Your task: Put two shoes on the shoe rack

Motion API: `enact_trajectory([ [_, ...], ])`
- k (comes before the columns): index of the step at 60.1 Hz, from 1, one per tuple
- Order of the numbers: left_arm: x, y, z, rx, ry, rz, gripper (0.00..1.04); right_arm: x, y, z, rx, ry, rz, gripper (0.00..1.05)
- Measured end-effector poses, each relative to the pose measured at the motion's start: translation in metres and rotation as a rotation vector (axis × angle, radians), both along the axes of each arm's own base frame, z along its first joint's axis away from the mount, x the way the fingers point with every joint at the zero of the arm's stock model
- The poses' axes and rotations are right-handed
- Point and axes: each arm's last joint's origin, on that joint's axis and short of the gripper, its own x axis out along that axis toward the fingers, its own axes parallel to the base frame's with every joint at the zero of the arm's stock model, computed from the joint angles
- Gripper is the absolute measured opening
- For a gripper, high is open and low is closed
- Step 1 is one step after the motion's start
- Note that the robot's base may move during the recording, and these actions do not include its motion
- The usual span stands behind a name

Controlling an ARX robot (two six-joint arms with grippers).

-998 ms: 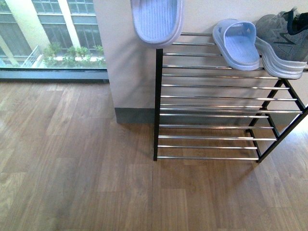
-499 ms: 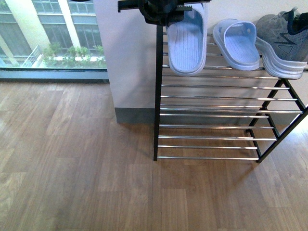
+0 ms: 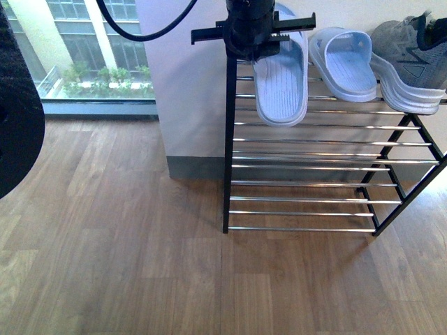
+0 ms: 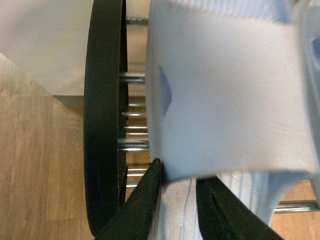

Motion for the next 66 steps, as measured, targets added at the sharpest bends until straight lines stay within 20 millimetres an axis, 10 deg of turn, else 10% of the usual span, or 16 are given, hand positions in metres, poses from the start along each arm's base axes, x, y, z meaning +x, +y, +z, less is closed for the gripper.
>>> enact_trajectory([
  [23,0.000,0.007,0.028,-0.063,-0.081,-0.003,0.97,0.000,0.000,0.000,0.000,0.000,0.000,0.95],
  [46,-0.062,0.050,0.106,-0.043,-0.329,0.033,0.95,0.000,0.000,0.000,0.000,0.000,0.000,0.95],
  [66,-0.168,0.170,0.119,0.049,-0.456,0.145,0.95,0.000,0.000,0.000,0.000,0.000,0.000,0.95],
])
